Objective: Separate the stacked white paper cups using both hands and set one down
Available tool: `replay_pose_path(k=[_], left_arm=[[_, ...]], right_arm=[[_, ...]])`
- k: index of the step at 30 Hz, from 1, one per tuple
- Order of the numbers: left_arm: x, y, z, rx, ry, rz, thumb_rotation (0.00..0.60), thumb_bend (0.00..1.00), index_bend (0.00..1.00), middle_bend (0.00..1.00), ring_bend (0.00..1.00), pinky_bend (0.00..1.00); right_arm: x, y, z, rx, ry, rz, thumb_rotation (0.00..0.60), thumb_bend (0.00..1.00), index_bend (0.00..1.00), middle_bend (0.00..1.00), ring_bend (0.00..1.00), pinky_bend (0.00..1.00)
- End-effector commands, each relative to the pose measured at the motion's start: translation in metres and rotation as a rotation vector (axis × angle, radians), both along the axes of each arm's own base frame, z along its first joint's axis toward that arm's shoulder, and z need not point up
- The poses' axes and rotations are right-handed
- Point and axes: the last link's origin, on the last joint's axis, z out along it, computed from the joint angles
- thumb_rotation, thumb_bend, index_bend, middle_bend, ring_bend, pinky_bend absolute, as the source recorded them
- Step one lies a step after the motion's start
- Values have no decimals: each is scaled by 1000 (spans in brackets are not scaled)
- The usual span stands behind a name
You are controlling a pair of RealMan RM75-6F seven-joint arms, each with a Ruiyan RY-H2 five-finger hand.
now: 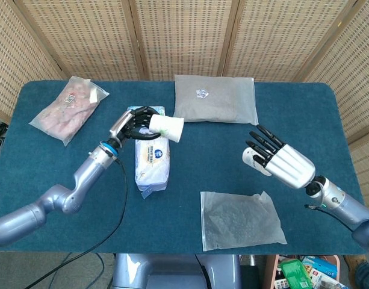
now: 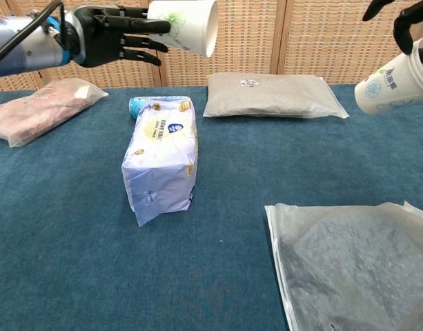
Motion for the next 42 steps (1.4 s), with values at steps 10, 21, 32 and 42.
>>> replay_pose_path(k=[10,21,32,42], left_arm=[[-109,-39,72,179,663,-156,600,249,472,478,431,462],[-157,-55,67,192,962,-171,600,254,472,478,431,462],[-172,-61,45,123,1018,-137,600,256,0,0,0,57],[-168,-72,76,172,928,-89,600,247,0,0,0,0]], right_arm=[[-18,-8,-10,16,353,25,600,604,645,343,165,40],[-15,-6,-23,42,568,75,600,604,644,339,169,40],[-10,-11,-35,-57,617,51,600,0,83,95,101,0],[12,5,-20,-188,423,3,600,0,70,78,88,0]])
